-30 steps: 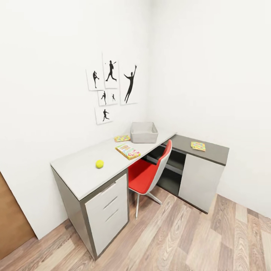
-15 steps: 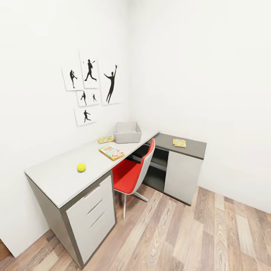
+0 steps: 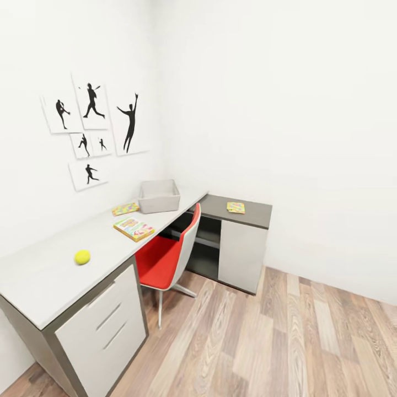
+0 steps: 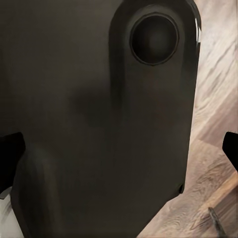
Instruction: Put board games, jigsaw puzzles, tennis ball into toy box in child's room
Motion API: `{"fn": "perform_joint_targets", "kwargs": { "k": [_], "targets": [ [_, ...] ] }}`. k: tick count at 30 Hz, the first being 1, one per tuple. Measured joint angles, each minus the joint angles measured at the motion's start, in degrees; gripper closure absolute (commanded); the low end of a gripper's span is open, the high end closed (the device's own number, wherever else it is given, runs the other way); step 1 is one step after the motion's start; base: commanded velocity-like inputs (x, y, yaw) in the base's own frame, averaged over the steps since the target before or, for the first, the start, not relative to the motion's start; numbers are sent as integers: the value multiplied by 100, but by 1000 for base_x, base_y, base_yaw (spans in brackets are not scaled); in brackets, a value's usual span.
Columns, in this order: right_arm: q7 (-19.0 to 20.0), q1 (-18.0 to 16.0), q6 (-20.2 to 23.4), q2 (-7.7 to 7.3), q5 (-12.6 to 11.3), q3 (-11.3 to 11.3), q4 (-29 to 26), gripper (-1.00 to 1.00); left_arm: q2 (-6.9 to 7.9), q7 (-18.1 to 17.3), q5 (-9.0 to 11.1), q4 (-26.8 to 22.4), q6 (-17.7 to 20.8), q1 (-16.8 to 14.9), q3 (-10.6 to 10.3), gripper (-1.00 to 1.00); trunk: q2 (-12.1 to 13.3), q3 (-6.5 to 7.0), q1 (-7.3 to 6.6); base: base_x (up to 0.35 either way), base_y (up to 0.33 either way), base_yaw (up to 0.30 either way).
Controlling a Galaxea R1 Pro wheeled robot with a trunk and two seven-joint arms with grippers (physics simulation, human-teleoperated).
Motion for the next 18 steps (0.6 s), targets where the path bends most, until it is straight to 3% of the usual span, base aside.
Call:
{"fn": "perform_joint_targets", "kwargs": {
  "k": [18],
  "targets": [
    [0, 0, 0, 0, 0, 0, 0, -100, 0, -1, -6, 0, 0, 0, 8, -100, 0, 0, 0, 4, -2, -285]
  ]
}}
